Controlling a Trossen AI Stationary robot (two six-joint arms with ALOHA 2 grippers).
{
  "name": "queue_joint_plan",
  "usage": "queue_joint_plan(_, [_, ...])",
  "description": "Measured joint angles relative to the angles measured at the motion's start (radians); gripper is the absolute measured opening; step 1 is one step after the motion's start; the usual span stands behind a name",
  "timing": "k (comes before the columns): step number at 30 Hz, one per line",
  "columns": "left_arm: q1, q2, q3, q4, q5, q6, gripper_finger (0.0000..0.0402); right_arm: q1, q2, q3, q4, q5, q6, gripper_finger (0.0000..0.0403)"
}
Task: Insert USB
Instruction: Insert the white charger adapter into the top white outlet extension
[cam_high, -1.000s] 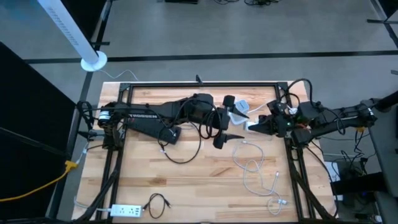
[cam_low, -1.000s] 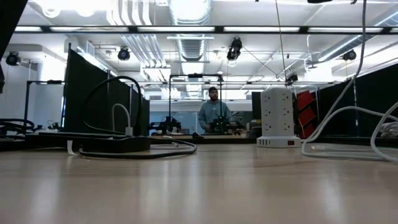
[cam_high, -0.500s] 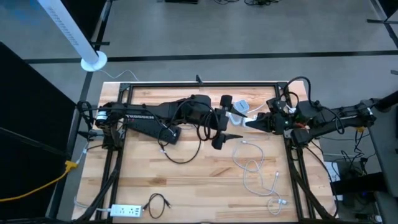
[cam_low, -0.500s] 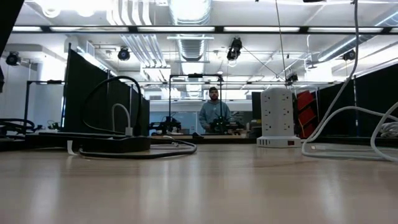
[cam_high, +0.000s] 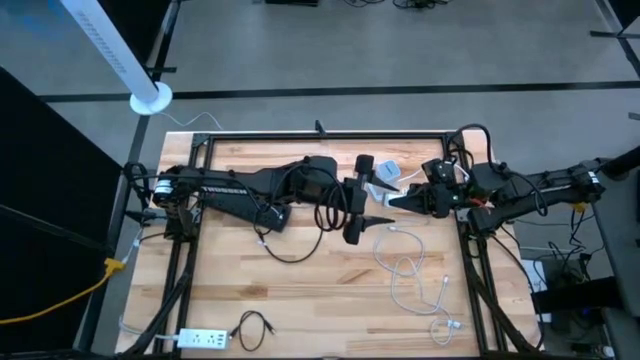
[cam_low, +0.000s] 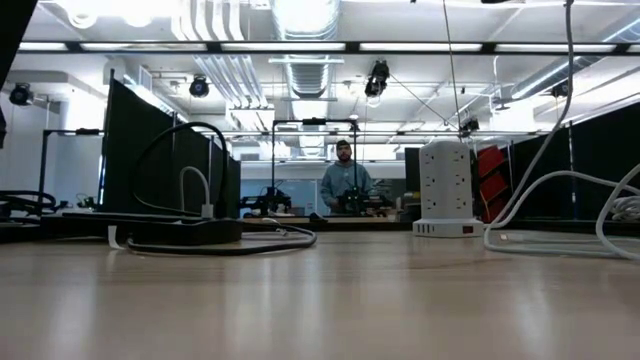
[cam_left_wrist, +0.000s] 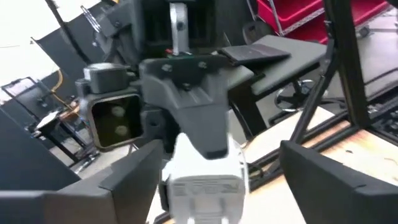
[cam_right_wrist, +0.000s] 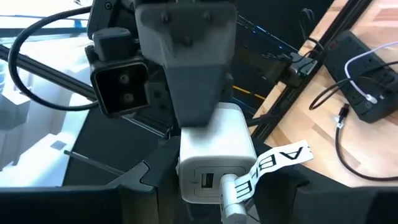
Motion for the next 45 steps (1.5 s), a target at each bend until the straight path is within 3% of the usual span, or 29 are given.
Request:
queue_joint_plan(6, [0.003,0.000,0.006,0.007,-0.004,-0.004,0.0124,0.000,0.001,0.007,0.000,-0.006,0.001,0.0145])
queue_joint_plan(26, [0.007,-0.008,0.024,-0.036,0.003,-0.097,0.0127,0.001,0.001,0.008,0.002,0.000,0.009,0.0149])
queue_joint_plan(34, [0.009,-0.053,0.026,-0.091,0.003,-0.145,0.0127,0.001,-0.029,0.007,-0.003,0.004,-0.035,0.0275])
queue_joint_plan(39, [0.037,-0.080,0.026,-0.154,0.013,-0.291,0.0127,0.025,-0.049,0.029,0.012,0.001,-0.228,0.0294])
queue_joint_plan(41, [0.060,-0.089,0.027,-0.179,0.066,-0.385,0.0127,0.042,-0.046,0.058,-0.009,0.006,-0.356,0.0291])
queue_joint_plan(45, [0.114,-0.097,0.027,-0.226,0.152,-0.667,0.0127,0.069,-0.016,0.148,-0.130,0.065,-0.665,0.0278])
